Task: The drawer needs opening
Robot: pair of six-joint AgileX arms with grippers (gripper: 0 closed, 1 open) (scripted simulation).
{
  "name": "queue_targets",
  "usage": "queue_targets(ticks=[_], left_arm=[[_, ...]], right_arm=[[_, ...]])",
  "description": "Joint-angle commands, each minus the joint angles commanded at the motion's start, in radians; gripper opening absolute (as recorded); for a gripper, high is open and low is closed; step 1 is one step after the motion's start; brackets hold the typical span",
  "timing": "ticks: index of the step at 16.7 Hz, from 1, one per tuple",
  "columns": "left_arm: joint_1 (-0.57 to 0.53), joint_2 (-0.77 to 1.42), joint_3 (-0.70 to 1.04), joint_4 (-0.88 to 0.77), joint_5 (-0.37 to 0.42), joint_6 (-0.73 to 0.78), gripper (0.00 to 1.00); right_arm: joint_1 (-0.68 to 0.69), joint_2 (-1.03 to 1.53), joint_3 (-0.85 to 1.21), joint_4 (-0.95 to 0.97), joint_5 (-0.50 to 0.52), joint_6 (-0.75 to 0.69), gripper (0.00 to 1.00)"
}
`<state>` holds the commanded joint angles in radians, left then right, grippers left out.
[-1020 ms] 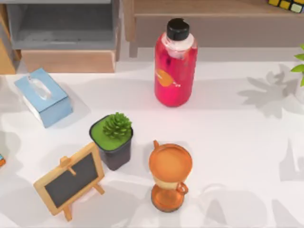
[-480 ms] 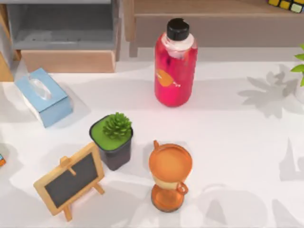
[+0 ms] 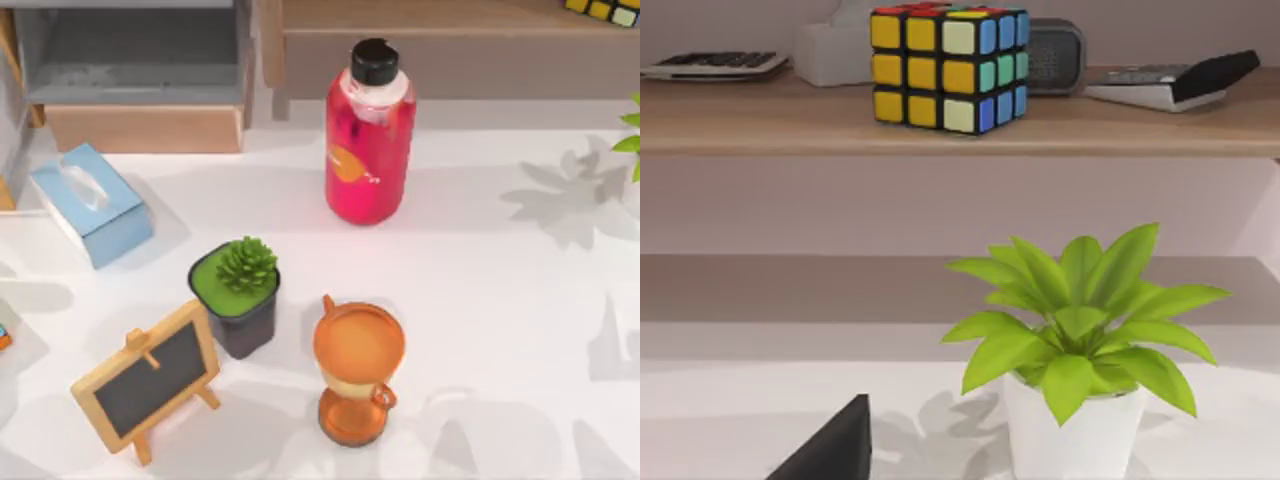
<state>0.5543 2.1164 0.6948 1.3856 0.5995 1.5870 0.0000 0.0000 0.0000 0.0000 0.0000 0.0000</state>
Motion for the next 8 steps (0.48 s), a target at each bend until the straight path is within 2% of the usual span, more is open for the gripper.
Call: queue_targets(ticks=[4,8], left_arm=[[-0.001,0.002,0.002,0.0,-0.001,0.001,0.0],[0.06,-0.038,-0.106,0.06,0.061,0.003,0.0]], right_arm=[[0.0,0.0,0.0,0.0,0.0,0.0,1.0],[0.0,0.0,0.0,0.0,0.0,0.0,1.0]])
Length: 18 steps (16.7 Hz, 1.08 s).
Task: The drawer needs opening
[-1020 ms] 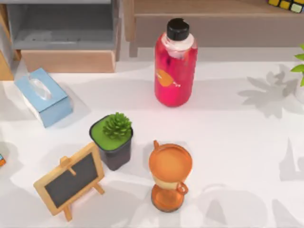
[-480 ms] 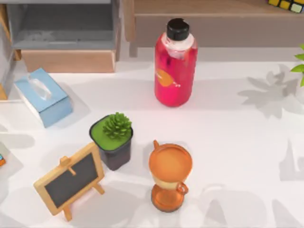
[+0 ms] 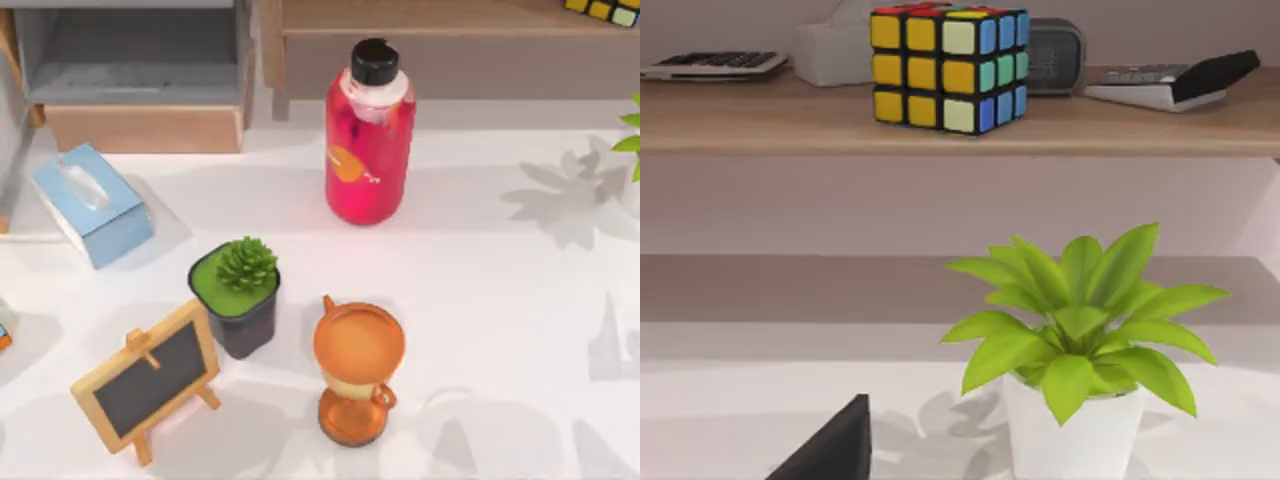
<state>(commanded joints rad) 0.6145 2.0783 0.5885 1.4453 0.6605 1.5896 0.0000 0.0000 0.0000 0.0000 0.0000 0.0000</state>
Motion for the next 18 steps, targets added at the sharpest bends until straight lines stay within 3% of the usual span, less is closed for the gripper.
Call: queue_targets(ticks=[3,7,18], left_arm=[[0.054,-0.037,-0.092,0.053,0.053,0.005,0.0],[0.063,-0.043,-0.104,0.062,0.062,0.006,0.0],[0.063,-0.043,-0.104,0.062,0.062,0.006,0.83]], right_arm=[[0.0,0.0,0.0,0.0,0.0,0.0,1.0],[0.0,0.0,0.0,0.0,0.0,0.0,1.0],[0.0,0.0,0.0,0.0,0.0,0.0,1.0]])
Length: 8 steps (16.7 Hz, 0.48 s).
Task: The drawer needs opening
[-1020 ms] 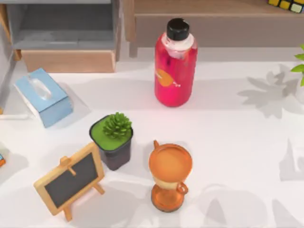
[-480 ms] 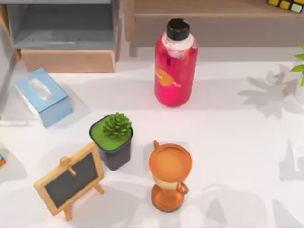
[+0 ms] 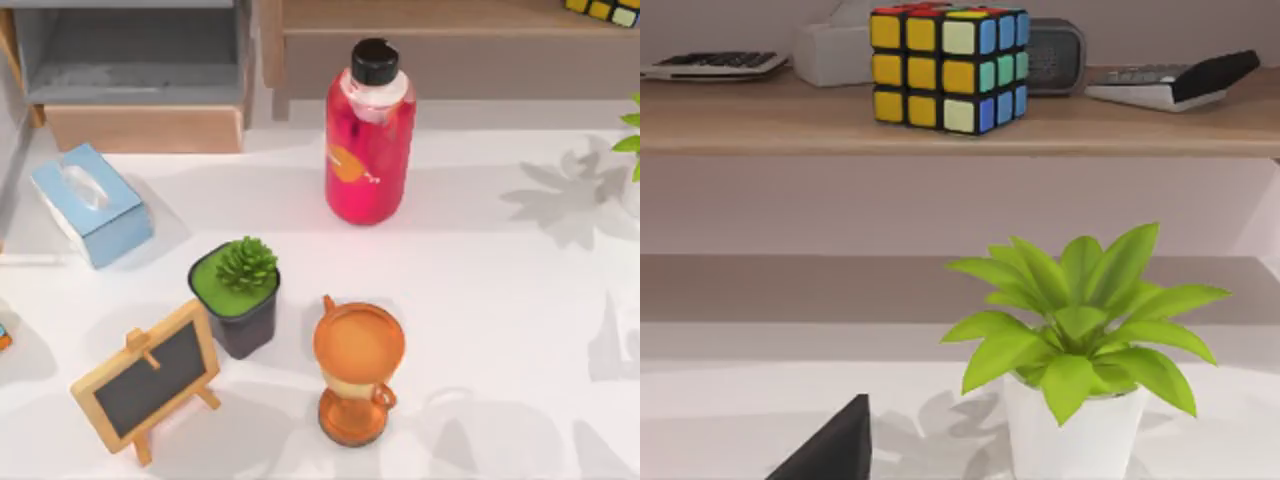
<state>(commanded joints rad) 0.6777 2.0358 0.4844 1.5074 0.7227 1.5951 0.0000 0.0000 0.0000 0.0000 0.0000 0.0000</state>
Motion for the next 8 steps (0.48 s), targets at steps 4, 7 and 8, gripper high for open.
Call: queue_targets(ticks=[4,7,8], left_arm=[[0.0,0.0,0.0,0.0,0.0,0.0,1.0],[0.0,0.0,0.0,0.0,0.0,0.0,1.0],[0.0,0.0,0.0,0.0,0.0,0.0,1.0]], right_arm=[[0.0,0.0,0.0,0.0,0.0,0.0,1.0],[0.0,0.0,0.0,0.0,0.0,0.0,1.0],[0.0,0.0,0.0,0.0,0.0,0.0,1.0]])
